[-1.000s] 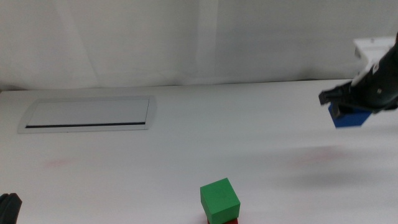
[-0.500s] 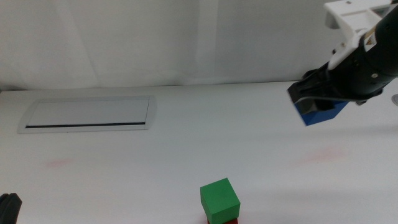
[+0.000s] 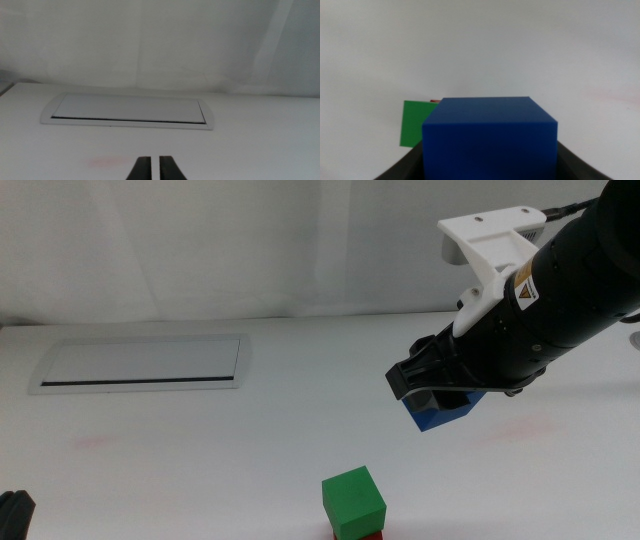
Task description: Stack red cubes first, then green, then blue cubes in a specific spot.
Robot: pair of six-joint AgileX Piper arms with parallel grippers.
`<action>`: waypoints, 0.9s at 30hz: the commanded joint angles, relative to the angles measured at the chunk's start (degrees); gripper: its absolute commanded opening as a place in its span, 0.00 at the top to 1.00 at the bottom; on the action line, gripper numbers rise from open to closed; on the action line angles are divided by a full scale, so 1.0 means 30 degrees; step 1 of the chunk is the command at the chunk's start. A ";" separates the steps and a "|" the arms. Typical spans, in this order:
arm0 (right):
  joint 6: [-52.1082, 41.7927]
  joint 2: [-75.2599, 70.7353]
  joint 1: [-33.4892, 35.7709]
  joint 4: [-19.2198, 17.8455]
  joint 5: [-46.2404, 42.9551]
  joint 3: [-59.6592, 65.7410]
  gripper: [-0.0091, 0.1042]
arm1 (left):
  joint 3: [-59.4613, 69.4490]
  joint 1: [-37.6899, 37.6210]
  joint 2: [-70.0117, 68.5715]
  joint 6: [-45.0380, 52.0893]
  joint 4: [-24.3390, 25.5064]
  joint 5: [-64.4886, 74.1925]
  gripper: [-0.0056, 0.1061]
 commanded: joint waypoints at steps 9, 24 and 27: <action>0.0015 0.2449 0.1120 0.0680 0.1520 -0.2473 0.94 | 0.0779 0.0061 -0.0041 -0.0081 -0.0151 -0.0214 0.98; 0.1986 0.4593 0.2901 0.0057 0.1553 -0.2768 0.94 | 0.0779 0.0061 -0.0041 -0.0081 -0.0151 -0.0214 0.98; 0.2315 0.4910 0.2973 0.0095 0.1553 -0.2768 0.94 | 0.0779 0.0061 -0.0041 -0.0081 -0.0151 -0.0214 0.98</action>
